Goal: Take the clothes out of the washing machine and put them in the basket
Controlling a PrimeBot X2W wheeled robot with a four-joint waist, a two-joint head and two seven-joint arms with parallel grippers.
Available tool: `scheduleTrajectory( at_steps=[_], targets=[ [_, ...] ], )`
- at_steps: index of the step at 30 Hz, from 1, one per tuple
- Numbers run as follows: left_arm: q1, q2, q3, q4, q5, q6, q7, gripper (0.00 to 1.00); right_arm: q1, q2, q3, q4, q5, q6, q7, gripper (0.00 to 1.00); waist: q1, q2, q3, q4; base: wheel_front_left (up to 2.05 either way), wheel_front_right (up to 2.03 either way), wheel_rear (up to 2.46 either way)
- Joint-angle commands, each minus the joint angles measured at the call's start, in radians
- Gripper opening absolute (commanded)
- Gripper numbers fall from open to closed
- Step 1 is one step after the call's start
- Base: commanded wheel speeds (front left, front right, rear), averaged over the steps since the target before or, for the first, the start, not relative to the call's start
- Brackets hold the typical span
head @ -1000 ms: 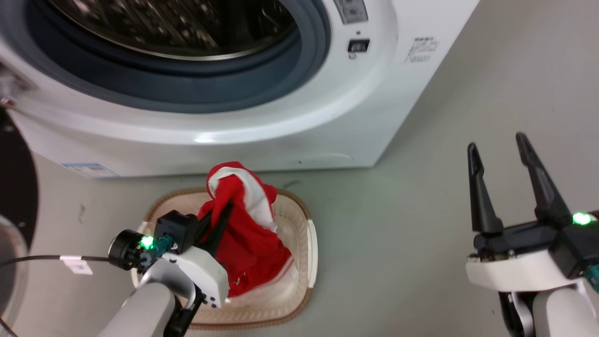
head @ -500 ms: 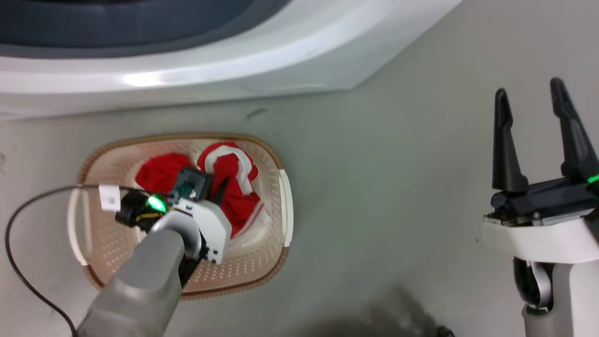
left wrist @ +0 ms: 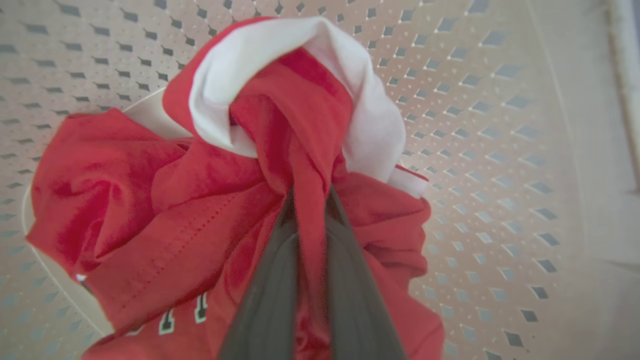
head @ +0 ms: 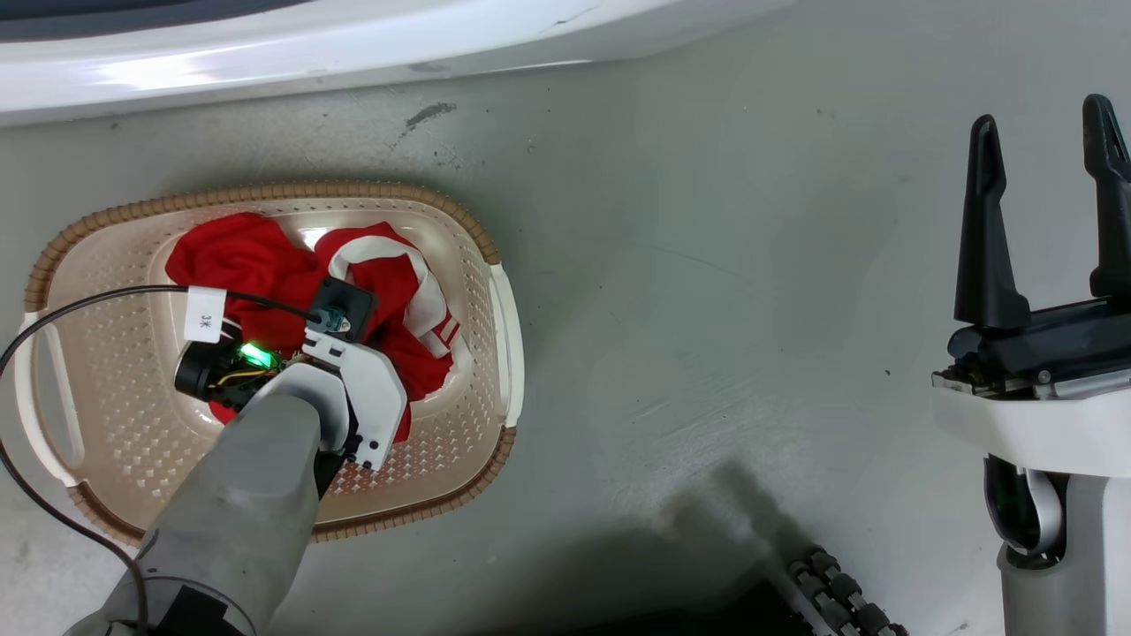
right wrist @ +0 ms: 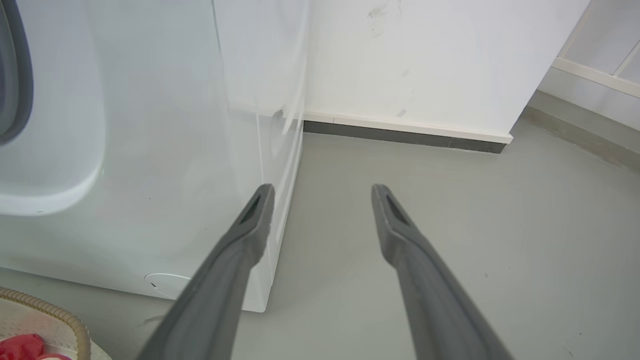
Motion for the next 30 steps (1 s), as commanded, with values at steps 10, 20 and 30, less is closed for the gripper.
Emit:
scheduleTrajectory(
  at_steps=[10, 20, 30],
  targets=[
    [0.022, -0.024, 0.006, 0.019, -0.042, -0.004, -0.058, 1.0, -0.01, 0.001, 0.012, 0.012, -0.008, -0.001, -0.002, 1.0, -0.0002, 0.0, -0.066, 0.019, 0.0, 0.0, 0.0],
    [0.143, -0.035, 0.062, -0.162, -0.048, 0.048, -0.104, 1.0, 0.065, 0.001, 0.029, 0.047, -0.028, -0.001, -0.002, 1.0, -0.0002, 0.0, -0.26, 0.085, 0.0, 0.0, 0.0],
    [0.373, -0.028, 0.24, -0.516, 0.012, 0.117, -0.104, 1.0, 0.162, 0.001, 0.035, 0.079, -0.046, -0.001, -0.002, 1.0, -0.0002, 0.0, -0.466, 0.137, 0.0, 0.0, 0.0]
  ],
)
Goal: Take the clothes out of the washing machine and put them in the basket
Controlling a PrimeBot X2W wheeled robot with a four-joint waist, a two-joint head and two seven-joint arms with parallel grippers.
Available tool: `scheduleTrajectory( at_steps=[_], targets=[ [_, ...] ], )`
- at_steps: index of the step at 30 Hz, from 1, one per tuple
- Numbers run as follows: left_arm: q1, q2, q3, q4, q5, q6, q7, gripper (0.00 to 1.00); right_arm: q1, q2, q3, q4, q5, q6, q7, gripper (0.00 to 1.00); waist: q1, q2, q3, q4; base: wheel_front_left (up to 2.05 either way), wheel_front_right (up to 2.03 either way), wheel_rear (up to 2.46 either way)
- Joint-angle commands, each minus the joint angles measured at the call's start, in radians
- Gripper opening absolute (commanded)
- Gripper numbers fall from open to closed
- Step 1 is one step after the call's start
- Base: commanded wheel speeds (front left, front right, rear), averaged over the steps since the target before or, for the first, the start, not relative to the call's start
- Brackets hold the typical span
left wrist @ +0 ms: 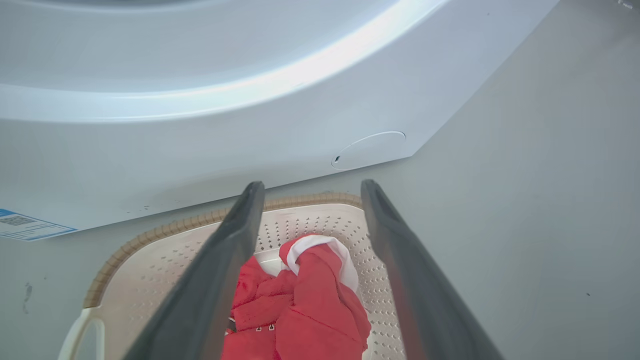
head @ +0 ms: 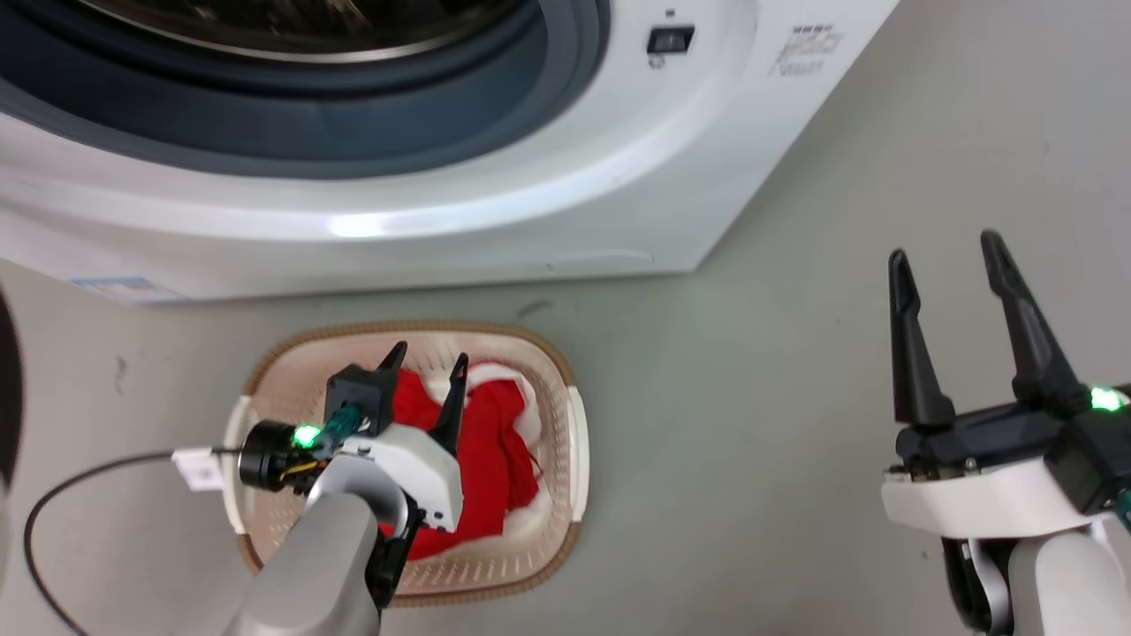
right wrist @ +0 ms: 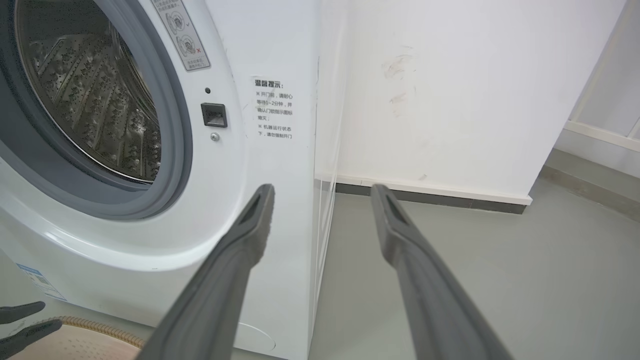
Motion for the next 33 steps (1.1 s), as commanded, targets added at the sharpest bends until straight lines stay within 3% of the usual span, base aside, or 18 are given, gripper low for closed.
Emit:
scheduleTrajectory(
  at_steps=[1, 18, 26, 33],
  targets=[
    [0.037, -0.002, 0.026, -0.042, 0.015, 0.01, -0.003, 1.0, 0.025, 0.0, -0.002, 0.004, -0.008, -0.001, -0.002, 1.0, 0.0001, 0.0, -0.084, 0.033, 0.0, 0.0, 0.0],
    [0.383, -0.106, 0.34, -0.539, 0.21, 0.077, -0.003, 1.0, 0.161, 0.0, -0.011, 0.038, -0.006, -0.001, -0.002, 1.0, 0.0001, 0.0, -0.329, 0.08, 0.0, 0.0, 0.0],
    [0.497, -0.131, 0.391, -0.692, 0.27, 0.085, -0.003, 1.0, 0.216, 0.0, -0.01, 0.053, -0.002, -0.001, -0.002, 1.0, 0.0001, 0.0, -0.404, 0.086, 0.0, 0.0, 0.0],
    [0.562, -0.137, 0.404, -0.725, 0.306, 0.116, -0.003, 1.0, 0.255, 0.0, -0.017, 0.059, 0.006, -0.001, -0.002, 1.0, 0.0001, 0.0, -0.444, 0.091, 0.0, 0.0, 0.0]
  ],
)
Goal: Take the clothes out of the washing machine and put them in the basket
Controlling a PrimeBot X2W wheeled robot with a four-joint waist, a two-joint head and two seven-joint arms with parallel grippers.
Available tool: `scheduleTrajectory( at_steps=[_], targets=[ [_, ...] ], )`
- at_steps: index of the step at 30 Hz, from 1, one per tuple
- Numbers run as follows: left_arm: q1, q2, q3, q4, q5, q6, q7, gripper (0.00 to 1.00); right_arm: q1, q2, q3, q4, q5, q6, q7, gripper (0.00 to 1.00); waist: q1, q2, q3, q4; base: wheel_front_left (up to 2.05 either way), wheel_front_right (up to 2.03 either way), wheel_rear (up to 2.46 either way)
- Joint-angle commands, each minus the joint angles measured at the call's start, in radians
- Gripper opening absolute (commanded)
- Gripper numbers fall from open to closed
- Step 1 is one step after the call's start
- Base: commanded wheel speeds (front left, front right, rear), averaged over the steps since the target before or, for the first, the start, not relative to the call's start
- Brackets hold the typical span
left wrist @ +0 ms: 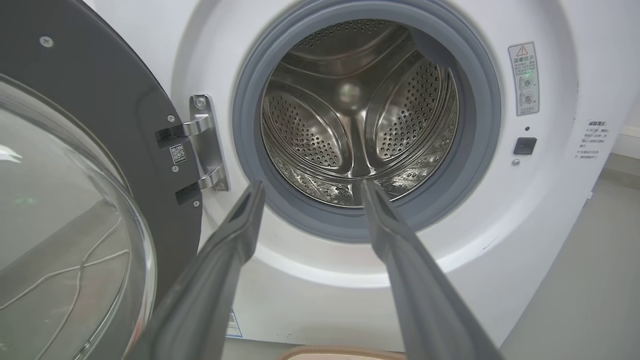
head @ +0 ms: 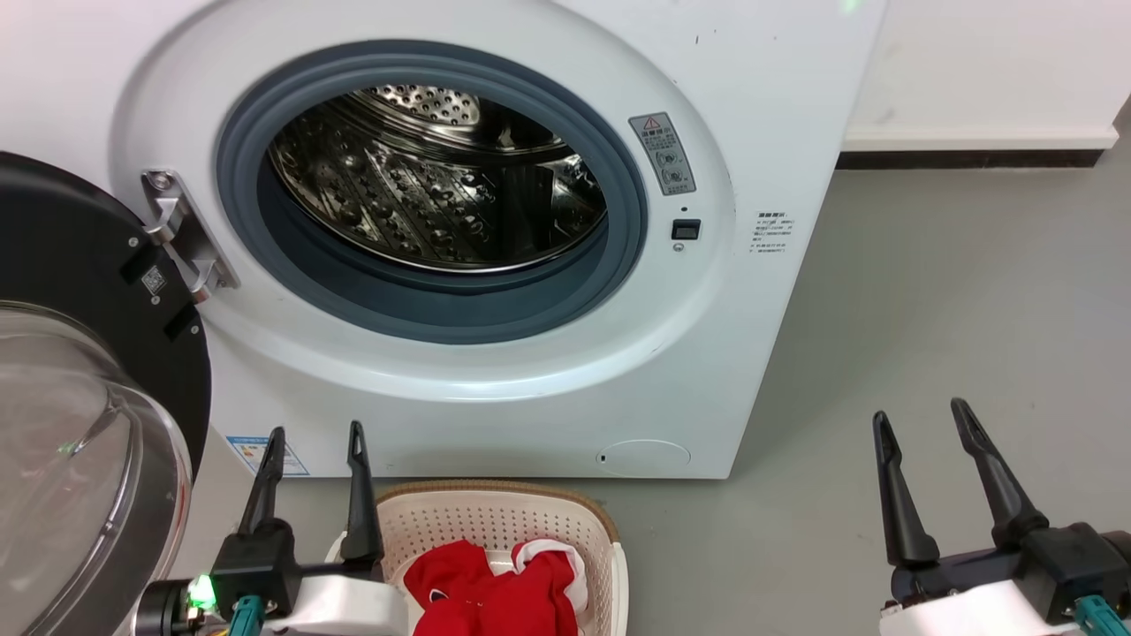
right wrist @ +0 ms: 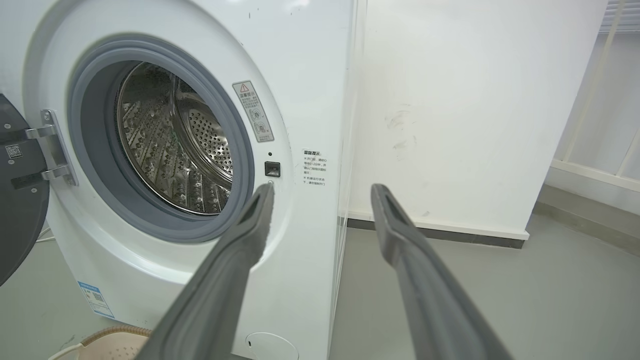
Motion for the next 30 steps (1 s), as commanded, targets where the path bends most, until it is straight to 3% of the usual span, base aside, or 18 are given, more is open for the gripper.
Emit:
scheduleTrajectory(
  at_steps=[1, 30],
  targets=[
    [0.013, -0.002, 0.007, -0.004, -0.003, 0.005, -0.003, 1.0, 0.016, 0.001, -0.003, 0.003, 0.006, -0.001, -0.002, 1.0, 0.0002, 0.0, -0.007, 0.003, 0.0, 0.0, 0.0],
    [0.063, -0.005, 0.02, 0.015, -0.041, 0.009, -0.003, 1.0, 0.056, 0.001, 0.009, 0.011, 0.022, -0.001, -0.002, 1.0, 0.0002, 0.0, -0.042, -0.004, 0.0, 0.0, 0.0]
  ],
)
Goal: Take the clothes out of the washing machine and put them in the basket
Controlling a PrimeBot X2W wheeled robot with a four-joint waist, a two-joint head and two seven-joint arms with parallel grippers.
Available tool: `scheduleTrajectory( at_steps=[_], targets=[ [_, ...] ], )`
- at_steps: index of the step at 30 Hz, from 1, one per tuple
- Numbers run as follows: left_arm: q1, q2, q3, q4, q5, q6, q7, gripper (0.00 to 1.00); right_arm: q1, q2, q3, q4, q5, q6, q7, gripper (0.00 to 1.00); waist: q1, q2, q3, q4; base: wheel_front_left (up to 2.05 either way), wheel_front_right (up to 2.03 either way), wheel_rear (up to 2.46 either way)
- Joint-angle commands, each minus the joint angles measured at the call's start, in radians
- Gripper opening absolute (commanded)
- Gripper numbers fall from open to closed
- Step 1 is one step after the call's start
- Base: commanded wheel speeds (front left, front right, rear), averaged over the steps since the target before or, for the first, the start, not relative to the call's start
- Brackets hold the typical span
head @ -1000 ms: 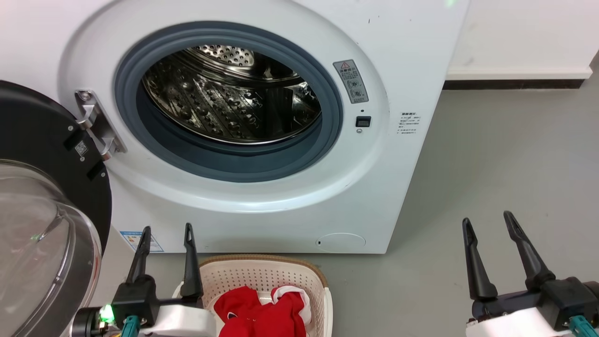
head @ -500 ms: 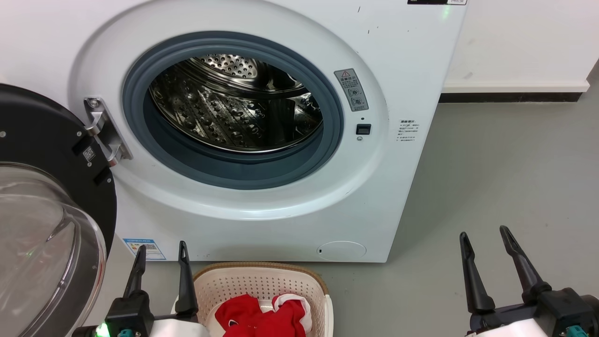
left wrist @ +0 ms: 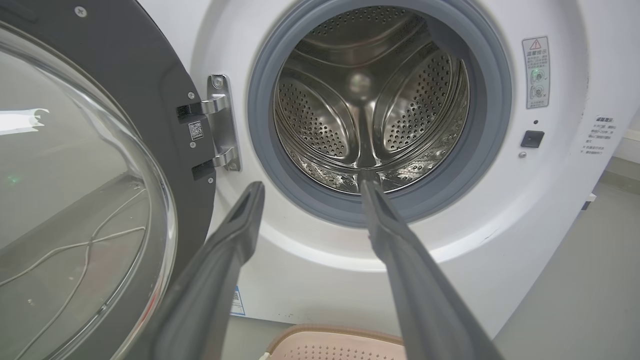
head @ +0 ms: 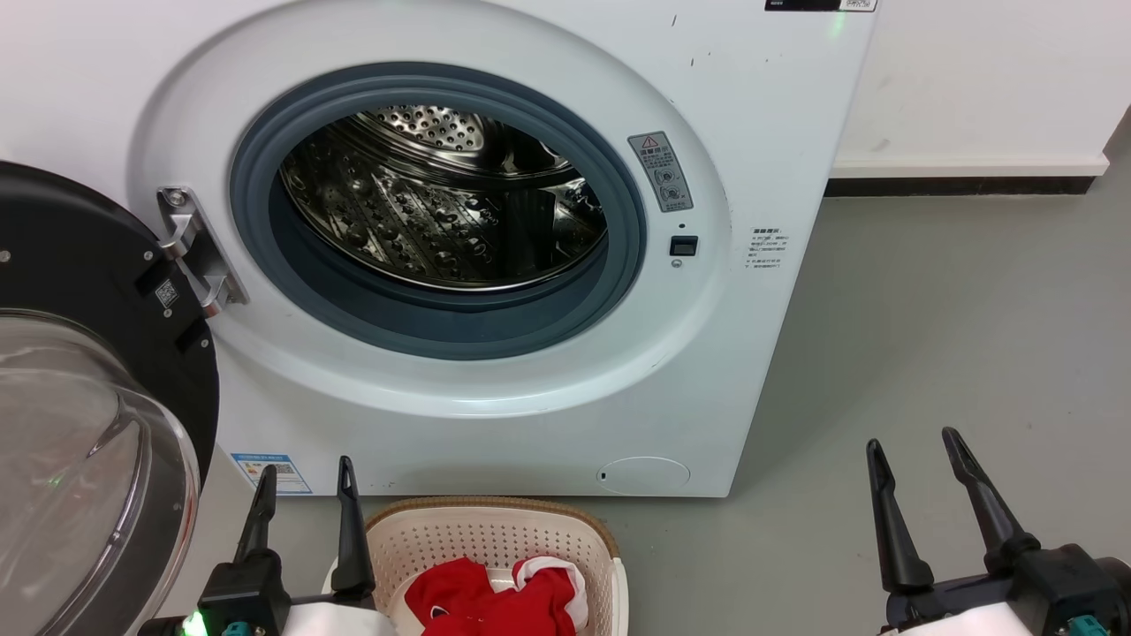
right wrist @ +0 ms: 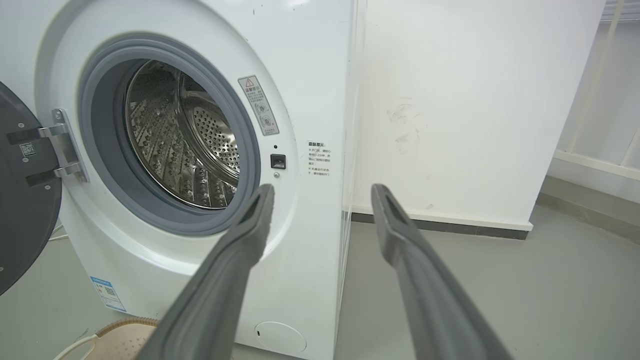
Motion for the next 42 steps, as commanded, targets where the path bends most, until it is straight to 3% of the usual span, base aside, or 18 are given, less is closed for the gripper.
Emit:
scheduleTrajectory(
  at_steps=[1, 2, 3, 7, 32, 42],
  targets=[
    [0.007, -0.002, 0.0, 0.001, 0.001, 0.006, -0.003, 1.0, 0.011, 0.001, 0.001, -0.001, 0.005, -0.001, -0.002, 1.0, 0.0, -0.0001, 0.0, 0.0, 0.0, 0.0, 0.0],
    [0.006, -0.002, -0.001, 0.0, 0.001, 0.005, -0.003, 1.0, 0.011, 0.001, 0.001, 0.0, 0.005, -0.001, -0.002, 1.0, 0.0, -0.0001, 0.0, 0.0, 0.0, 0.0, 0.0],
    [0.001, 0.0, -0.001, 0.001, 0.0, 0.002, 0.0, 0.0, 0.0, 0.0, 0.0, 0.003, 0.0, 0.0, 0.0, 0.0, 0.0, -0.0001, 0.0, 0.0, 0.0, 0.0, 0.0],
    [0.009, 0.0, -0.001, 0.034, -0.016, -0.001, 0.008, 0.0, 0.004, 0.0, 0.002, 0.03, 0.016, 0.0, 0.002, 0.0, 0.0, -0.0001, 0.0, 0.0, 0.0, 0.0, 0.0],
    [-0.064, 0.009, 0.033, 0.09, -0.514, -0.078, 0.118, 0.0, -0.079, -0.03, -0.004, 0.119, 0.559, 0.0, 0.094, 0.0, 0.0, -0.0001, 0.003, 0.003, 0.0, 0.0, 0.0],
    [-0.086, 0.011, 0.045, 0.106, -0.667, -0.102, 0.154, 0.0, -0.104, -0.035, -0.01, 0.146, 0.723, 0.0, 0.126, 0.0, 0.0, -0.0001, 0.003, 0.004, 0.0, 0.0, 0.0]
  ],
)
